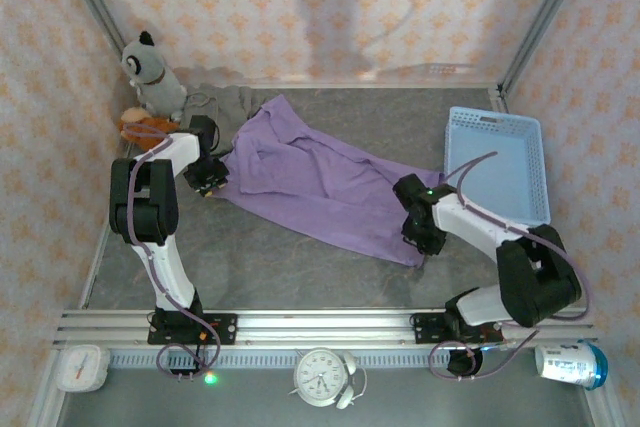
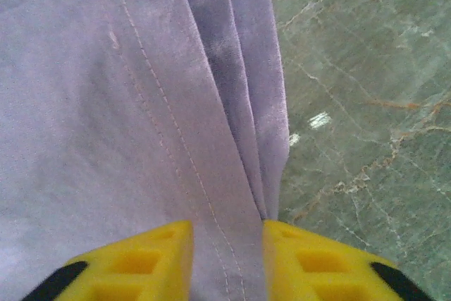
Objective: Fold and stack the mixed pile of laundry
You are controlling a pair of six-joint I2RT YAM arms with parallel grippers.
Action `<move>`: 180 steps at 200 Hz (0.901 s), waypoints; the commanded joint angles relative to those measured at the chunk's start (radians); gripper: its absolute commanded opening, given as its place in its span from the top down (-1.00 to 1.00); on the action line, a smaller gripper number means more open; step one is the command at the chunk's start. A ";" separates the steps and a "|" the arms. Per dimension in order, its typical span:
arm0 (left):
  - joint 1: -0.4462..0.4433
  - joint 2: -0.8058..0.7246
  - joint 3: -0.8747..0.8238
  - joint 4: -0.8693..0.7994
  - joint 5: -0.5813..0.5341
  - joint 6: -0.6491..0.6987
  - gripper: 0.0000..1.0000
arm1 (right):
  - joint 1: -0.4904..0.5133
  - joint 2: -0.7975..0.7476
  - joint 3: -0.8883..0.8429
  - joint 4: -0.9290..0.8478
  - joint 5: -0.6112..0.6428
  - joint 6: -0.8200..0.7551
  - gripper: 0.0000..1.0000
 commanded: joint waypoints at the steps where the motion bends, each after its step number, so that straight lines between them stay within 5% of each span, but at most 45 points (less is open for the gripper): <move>1: 0.009 0.010 0.001 -0.023 0.005 0.009 0.41 | 0.004 0.005 -0.008 -0.012 0.025 -0.015 0.60; 35: 0.009 0.009 -0.002 -0.019 0.008 0.002 0.41 | 0.005 -0.051 0.015 -0.099 0.065 -0.017 0.74; 59: 0.009 0.009 -0.002 -0.018 0.010 0.000 0.41 | 0.005 -0.050 -0.008 -0.084 0.043 -0.022 0.18; 81: 0.009 0.011 -0.002 -0.019 0.010 0.002 0.41 | 0.005 0.001 -0.016 -0.056 0.029 -0.024 0.10; 97: 0.009 0.010 0.000 -0.020 0.010 0.002 0.41 | 0.005 0.013 -0.018 -0.030 0.022 -0.026 0.26; 131: 0.009 0.010 -0.002 -0.022 0.008 0.000 0.41 | 0.005 -0.024 0.007 -0.048 0.026 -0.029 0.99; 180: 0.009 0.019 0.004 -0.022 0.008 -0.003 0.42 | 0.037 -0.235 0.030 -0.258 -0.064 0.017 1.00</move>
